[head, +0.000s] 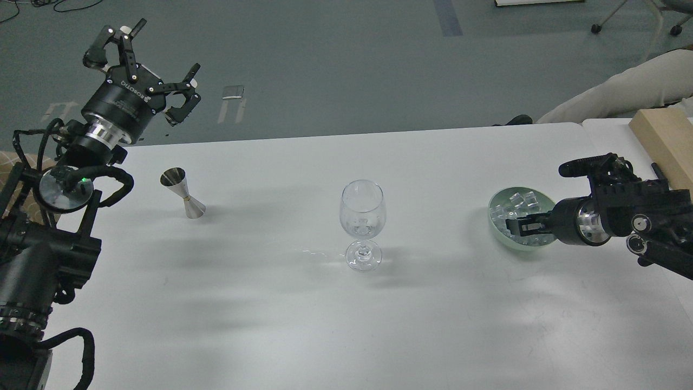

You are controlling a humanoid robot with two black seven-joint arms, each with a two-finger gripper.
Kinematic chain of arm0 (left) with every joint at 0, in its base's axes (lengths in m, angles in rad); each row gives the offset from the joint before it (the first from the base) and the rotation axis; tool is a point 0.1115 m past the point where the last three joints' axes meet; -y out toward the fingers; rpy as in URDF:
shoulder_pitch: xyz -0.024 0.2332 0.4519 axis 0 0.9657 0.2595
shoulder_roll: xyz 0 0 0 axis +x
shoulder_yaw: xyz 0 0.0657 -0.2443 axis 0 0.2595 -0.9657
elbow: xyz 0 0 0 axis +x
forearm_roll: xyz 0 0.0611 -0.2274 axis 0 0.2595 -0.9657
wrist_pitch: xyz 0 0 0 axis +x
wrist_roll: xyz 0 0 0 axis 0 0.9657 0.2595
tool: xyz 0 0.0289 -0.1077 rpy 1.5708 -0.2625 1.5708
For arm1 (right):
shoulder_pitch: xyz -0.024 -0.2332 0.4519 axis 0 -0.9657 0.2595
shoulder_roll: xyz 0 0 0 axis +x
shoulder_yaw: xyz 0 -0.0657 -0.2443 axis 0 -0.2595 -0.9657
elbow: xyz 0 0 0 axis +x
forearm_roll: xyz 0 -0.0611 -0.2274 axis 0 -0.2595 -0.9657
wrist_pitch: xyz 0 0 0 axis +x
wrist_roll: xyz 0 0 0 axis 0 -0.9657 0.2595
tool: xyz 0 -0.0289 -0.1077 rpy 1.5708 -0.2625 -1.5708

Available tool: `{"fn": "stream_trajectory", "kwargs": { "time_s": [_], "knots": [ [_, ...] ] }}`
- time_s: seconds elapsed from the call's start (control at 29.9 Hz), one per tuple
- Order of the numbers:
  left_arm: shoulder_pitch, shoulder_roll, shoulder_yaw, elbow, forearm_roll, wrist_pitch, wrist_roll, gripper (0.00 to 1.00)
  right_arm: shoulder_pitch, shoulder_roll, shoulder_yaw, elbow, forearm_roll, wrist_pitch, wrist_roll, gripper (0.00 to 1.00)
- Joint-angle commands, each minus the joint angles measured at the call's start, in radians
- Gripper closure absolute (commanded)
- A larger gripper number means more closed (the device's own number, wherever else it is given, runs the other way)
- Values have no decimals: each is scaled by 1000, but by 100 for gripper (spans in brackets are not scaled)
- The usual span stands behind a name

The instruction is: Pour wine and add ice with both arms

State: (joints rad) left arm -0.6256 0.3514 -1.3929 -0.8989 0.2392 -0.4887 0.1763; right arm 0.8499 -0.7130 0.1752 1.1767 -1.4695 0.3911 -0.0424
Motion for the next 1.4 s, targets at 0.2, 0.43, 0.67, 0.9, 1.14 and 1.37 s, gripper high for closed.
{"fn": "stream_trajectory", "kwargs": {
  "time_s": [0.2, 0.43, 0.67, 0.9, 1.14, 1.37],
  "knots": [
    [1, 0, 0, 0, 0, 0, 0, 2, 5, 9, -2, -5, 1, 11, 7, 100],
    [1, 0, 0, 0, 0, 0, 0, 2, 17, 3, 0, 4, 5, 15, 9, 100],
    [1, 0, -5, 0, 0, 0, 0, 2, 44, -26, 1, 21, 6, 43, 18, 100],
    [1, 1, -5, 0, 0, 0, 0, 2, 107, -68, 7, 67, 14, 75, 21, 100],
    [0, 1, -5, 0, 0, 0, -1, 2, 172, -103, 12, 119, 14, 98, 61, 100],
    [0, 0, -6, 0, 0, 0, 0, 2, 233, -111, 13, 135, 17, 98, 76, 100]
  ]
}}
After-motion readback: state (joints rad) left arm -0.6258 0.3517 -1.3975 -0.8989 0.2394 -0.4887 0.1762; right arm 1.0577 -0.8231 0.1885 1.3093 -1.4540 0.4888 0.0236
